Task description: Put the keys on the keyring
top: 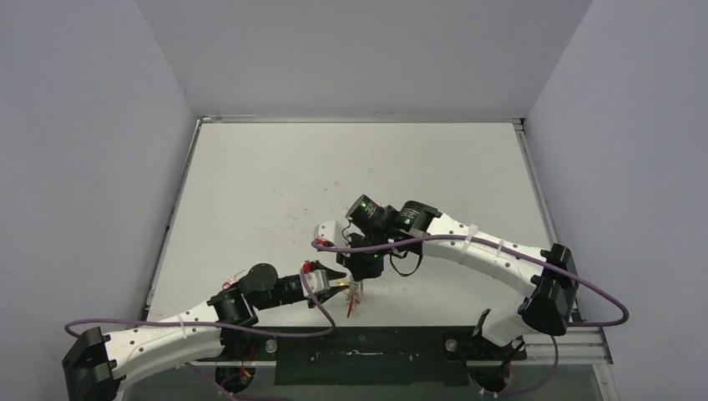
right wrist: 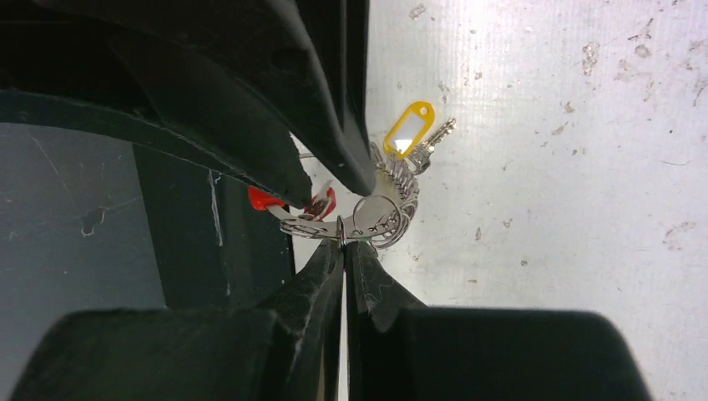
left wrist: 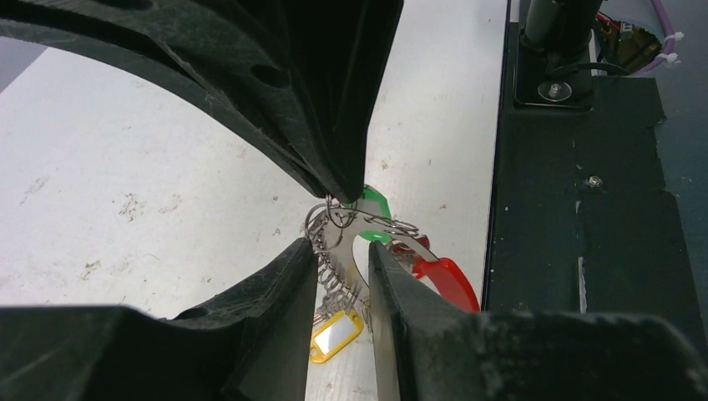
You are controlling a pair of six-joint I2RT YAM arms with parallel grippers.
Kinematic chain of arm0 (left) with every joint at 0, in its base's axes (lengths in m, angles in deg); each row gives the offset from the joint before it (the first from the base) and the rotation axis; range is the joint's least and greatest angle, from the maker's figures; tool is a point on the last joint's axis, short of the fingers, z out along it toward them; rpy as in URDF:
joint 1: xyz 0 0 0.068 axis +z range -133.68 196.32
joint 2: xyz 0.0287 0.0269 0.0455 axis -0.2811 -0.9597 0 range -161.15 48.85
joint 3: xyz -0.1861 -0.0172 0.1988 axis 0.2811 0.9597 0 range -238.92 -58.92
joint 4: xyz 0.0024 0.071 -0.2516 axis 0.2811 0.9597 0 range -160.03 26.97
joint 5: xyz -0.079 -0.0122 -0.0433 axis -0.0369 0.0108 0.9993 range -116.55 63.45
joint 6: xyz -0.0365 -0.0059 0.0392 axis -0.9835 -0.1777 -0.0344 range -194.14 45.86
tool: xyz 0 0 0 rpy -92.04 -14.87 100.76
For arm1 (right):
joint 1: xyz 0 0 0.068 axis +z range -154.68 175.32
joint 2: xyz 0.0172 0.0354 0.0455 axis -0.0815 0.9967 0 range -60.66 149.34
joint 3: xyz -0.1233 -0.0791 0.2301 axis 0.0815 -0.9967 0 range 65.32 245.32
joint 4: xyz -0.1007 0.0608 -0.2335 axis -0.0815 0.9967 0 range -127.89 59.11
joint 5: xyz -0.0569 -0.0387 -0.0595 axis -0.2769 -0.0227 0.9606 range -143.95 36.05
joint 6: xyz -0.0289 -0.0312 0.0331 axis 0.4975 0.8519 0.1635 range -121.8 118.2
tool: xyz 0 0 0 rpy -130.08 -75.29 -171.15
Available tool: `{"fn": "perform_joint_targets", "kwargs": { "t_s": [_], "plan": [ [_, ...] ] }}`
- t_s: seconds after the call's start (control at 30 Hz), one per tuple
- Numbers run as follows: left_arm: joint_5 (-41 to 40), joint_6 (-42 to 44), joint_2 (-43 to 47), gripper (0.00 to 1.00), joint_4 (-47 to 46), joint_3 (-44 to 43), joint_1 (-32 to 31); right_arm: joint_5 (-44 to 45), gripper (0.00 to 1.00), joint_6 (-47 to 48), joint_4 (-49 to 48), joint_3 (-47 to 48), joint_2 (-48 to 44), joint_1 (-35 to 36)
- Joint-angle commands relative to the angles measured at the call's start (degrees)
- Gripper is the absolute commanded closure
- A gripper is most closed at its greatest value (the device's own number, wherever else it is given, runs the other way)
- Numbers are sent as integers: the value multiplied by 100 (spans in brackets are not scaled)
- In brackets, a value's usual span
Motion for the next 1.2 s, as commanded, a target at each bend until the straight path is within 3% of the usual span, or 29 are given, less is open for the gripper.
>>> {"fn": "perform_joint_targets", "kwargs": {
  "t_s": [0.0, 0.4, 0.63, 0.83, 0.9, 0.97, 1.07, 1.17],
  "plan": [
    [-8, -18, -80, 72, -285, -313, -36, 91, 100, -247, -89, 304, -61, 157],
    [140, -43, -385, 80, -608, -320, -35, 127, 100, -295, -149, 361, 73, 357],
    [284, -45, -523, 100, -637, -365, -35, 187, 100, -315, -167, 366, 109, 406],
    [323, -55, -447, 99, -661, -349, -35, 247, 100, -315, -155, 365, 167, 415],
    [325, -71, -425, 89, -690, -341, -37, 254, 100, -315, -158, 361, 184, 412],
    [340, -75, -428, 86, -709, -339, -35, 272, 100, -315, -162, 374, 189, 415],
    [381, -69, -484, 86, -714, -355, -35, 279, 100, -314, -160, 376, 199, 412],
    [426, -64, -571, 94, -700, -382, -35, 292, 100, -313, -151, 378, 209, 414]
  ]
}}
